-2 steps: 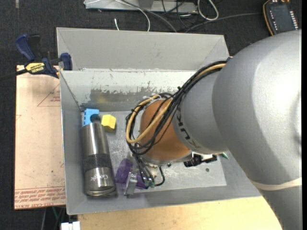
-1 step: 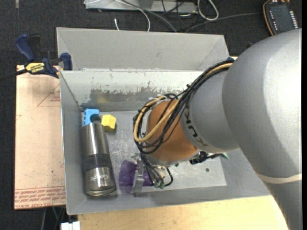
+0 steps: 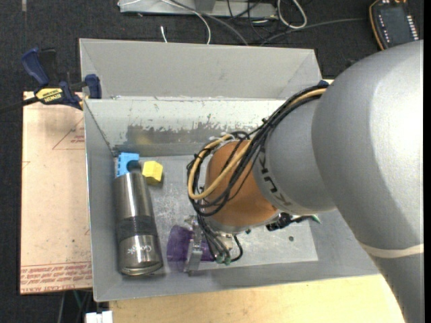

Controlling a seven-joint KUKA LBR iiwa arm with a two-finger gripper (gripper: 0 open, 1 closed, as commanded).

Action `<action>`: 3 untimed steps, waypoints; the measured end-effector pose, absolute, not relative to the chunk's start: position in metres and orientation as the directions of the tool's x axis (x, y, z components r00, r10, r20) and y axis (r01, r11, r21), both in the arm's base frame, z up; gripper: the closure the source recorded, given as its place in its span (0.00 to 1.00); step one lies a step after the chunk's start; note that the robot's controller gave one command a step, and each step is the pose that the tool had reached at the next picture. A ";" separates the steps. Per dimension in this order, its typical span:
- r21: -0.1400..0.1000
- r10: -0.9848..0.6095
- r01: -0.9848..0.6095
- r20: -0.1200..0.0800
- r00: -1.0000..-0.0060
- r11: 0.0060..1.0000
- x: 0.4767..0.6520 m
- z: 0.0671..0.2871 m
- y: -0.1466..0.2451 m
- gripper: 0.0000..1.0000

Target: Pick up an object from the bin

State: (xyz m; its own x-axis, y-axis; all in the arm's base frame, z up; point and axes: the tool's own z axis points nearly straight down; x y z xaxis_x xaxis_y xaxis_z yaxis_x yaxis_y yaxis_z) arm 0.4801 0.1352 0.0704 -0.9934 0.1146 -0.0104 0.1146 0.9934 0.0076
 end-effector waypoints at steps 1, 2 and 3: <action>0.007 0.115 0.115 -0.008 -0.993 0.993 0.479 0.075 0.135 1.00; 0.007 0.116 0.116 -0.007 -0.993 0.993 0.479 0.085 0.135 1.00; 0.007 0.116 0.116 -0.009 -0.993 0.993 0.479 0.095 0.135 1.00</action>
Offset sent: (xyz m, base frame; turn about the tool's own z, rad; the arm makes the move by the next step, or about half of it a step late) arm -0.0006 -0.0001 0.0271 0.0003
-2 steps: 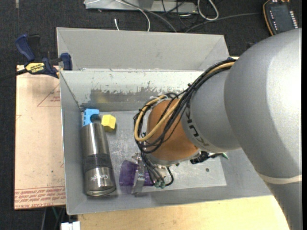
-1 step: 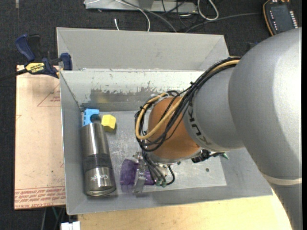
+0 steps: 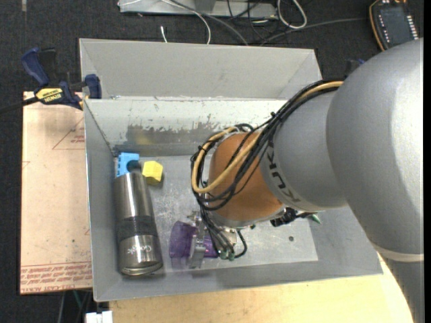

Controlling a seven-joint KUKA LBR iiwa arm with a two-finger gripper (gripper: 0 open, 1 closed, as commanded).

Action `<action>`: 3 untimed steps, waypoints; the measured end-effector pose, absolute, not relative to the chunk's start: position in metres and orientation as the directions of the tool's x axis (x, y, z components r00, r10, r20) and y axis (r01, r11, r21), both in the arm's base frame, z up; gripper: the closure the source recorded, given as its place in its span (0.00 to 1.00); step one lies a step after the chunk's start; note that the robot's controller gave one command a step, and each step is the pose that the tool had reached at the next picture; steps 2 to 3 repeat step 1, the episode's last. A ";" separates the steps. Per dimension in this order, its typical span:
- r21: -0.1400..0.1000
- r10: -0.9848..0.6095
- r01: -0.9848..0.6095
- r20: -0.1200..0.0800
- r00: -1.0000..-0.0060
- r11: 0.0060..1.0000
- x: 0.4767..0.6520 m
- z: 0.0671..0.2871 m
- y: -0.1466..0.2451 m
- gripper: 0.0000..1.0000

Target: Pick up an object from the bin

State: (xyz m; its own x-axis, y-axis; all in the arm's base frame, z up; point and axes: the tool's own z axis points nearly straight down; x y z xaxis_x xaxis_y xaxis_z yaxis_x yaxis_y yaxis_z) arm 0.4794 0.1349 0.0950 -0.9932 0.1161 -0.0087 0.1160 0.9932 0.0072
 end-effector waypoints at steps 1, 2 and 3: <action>0.004 0.116 0.116 0.000 -0.993 0.993 0.477 0.134 0.134 1.00; 0.004 0.116 0.116 0.000 -0.993 0.993 0.477 0.134 0.134 1.00; 0.004 0.116 0.116 0.000 -0.993 0.993 0.477 0.134 0.134 1.00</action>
Offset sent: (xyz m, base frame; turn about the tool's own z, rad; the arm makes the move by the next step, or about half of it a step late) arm -0.0014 -0.0004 0.0403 0.0001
